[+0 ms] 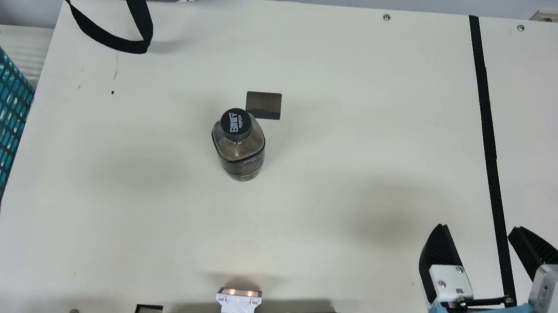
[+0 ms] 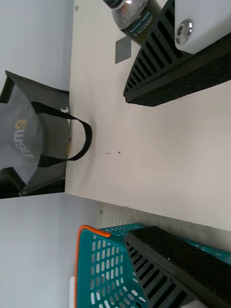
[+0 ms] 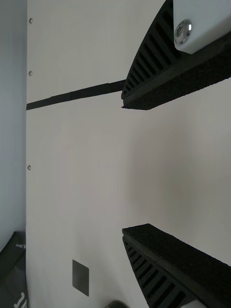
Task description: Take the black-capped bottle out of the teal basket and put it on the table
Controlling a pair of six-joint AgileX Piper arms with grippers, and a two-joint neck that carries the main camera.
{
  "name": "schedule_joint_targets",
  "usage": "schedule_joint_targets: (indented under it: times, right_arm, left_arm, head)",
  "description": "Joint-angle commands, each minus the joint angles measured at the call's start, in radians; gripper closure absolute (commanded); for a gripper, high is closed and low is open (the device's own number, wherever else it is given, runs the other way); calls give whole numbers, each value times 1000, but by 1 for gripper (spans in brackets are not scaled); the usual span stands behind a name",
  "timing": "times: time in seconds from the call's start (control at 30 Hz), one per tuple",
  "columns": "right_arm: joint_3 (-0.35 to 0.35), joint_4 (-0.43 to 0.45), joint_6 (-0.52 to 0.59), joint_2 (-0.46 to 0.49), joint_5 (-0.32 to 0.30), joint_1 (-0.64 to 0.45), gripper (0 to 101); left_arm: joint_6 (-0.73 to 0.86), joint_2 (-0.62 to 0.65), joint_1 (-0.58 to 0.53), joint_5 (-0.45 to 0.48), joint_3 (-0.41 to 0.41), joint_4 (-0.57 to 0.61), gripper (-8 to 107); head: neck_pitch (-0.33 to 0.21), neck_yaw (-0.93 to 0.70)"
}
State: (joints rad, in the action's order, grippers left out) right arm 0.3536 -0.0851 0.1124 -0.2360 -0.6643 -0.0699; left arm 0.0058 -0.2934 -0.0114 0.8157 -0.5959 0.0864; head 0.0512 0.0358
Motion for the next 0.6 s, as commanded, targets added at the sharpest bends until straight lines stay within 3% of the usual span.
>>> schedule_joint_targets:
  times: [0.0, 0.47, 0.57]
  right_arm:
    - [0, 0, 0, 0, 0, 0, 10]
    - [0, 0, 0, 0, 0, 0, 10]
    - [0, 0, 0, 0, 0, 0, 10]
  left_arm:
    - [49, 15, 32, 12, 8, 46, -8]
    - [281, 141, 251, 158, 74, 243, -8]
    - [277, 142, 248, 160, 73, 240, -8]
  head:
    - [-4, -8]
    - [-4, -8]
    - [-4, -8]
